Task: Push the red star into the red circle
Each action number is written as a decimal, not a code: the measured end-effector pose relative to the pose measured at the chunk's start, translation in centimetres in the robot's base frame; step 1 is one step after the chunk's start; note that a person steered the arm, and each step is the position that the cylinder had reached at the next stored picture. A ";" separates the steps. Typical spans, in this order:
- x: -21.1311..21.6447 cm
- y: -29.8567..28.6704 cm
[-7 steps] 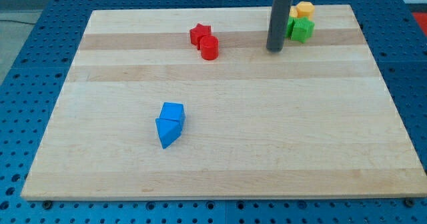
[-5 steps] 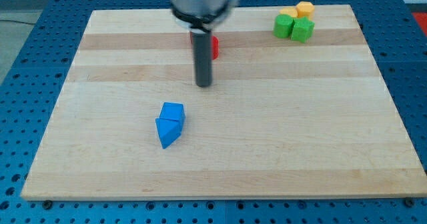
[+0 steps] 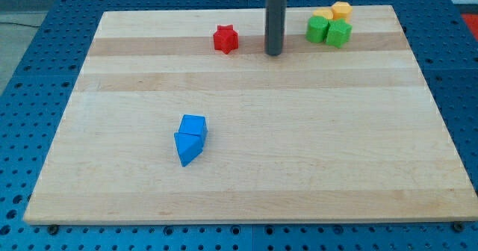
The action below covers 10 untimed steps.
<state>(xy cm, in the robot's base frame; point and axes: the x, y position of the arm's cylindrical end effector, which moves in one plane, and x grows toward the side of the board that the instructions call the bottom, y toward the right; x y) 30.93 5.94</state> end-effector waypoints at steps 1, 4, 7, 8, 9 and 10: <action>-0.2 0.2; -5.1 -5.0; -4.0 -10.0; -5.5 -18.0; -3.1 -24.9; 1.9 -28.4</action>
<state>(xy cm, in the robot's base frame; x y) 32.85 -22.46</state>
